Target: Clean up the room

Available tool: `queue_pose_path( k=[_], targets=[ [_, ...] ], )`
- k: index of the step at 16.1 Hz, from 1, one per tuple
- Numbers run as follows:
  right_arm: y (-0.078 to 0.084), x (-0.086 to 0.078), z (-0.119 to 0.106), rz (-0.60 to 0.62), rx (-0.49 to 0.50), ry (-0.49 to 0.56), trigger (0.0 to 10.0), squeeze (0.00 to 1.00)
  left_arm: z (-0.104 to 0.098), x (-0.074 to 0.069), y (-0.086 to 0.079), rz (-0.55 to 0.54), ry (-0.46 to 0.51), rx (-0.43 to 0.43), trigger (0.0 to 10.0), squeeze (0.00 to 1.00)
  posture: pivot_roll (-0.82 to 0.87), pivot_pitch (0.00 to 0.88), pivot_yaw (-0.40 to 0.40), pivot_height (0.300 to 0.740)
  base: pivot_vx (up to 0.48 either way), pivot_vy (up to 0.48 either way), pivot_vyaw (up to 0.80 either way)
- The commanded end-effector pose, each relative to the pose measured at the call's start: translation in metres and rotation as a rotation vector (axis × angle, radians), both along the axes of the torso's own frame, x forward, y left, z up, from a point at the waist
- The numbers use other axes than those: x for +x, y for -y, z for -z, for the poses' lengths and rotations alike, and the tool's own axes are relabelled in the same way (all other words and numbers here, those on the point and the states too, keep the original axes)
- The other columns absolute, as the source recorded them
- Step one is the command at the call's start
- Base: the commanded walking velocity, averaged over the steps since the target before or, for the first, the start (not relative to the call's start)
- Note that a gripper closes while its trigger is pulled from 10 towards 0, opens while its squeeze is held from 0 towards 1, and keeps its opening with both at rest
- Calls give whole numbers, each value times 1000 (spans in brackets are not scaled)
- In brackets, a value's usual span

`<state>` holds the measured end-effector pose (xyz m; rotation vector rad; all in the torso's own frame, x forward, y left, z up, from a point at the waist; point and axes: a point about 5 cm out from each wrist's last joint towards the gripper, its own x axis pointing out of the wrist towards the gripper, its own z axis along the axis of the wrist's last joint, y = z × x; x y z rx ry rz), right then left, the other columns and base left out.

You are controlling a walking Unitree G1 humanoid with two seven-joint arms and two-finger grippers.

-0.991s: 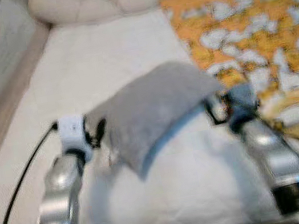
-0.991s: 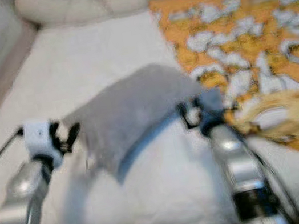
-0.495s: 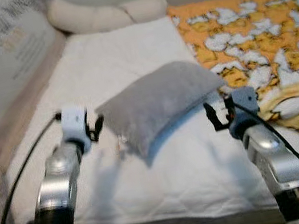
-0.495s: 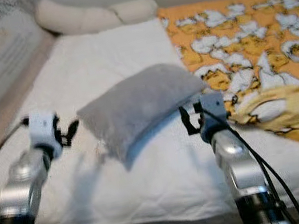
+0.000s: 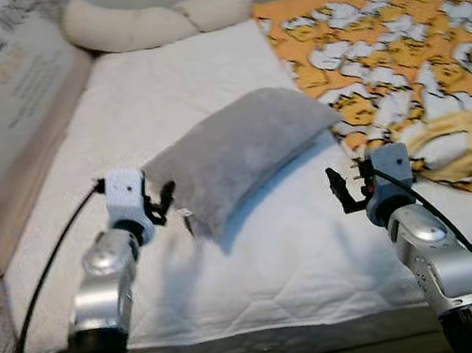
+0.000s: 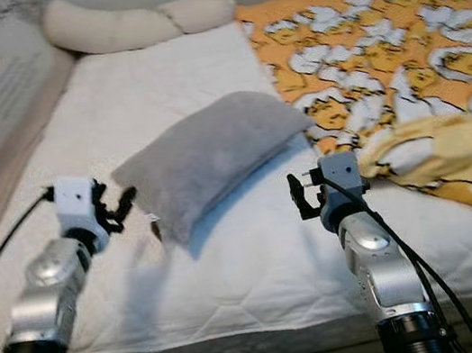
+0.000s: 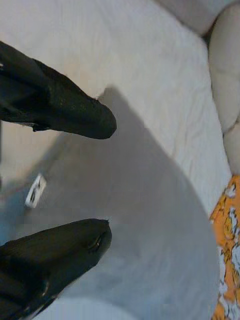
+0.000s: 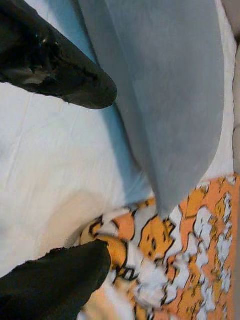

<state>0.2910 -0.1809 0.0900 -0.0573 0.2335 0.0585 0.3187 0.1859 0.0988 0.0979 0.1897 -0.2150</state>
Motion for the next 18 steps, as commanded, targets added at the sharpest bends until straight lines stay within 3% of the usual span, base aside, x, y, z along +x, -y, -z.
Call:
queue_pose_path(
  k=[1,4,7,9,13,14,16,18],
  targets=[
    [-3,-1,-5,-12,10,12,10000,0,2,-5,-2,-14,-6,-6,10000,0,-27,0,60,740,0,0,0],
    [-3,-1,-5,-18,5,9,10000,0,8,-5,2,-10,-27,-8,10000,0,-32,0,53,740,0,0,0],
    [-1,-1,-5,-22,-28,-8,10000,0,11,19,2,-18,-67,87,10000,0,-44,0,49,740,0,0,0],
    [7,0,-2,12,-75,-39,10000,0,16,35,1,-57,-148,161,10000,0,-65,0,46,740,0,0,0],
    [17,-1,0,63,-101,-75,10000,0,31,39,31,16,-275,229,10000,0,-98,0,54,740,0,0,0],
    [19,-2,0,66,-104,-77,10000,0,33,38,57,123,-280,163,10000,0,-105,0,60,740,0,0,0],
    [21,-7,1,70,-105,-77,10000,0,22,33,107,409,-221,-63,10000,0,-105,0,66,740,0,0,0],
    [21,-8,1,69,-99,-77,10000,0,17,28,120,531,-201,-135,10000,0,-103,0,67,740,0,0,0]
  ],
)
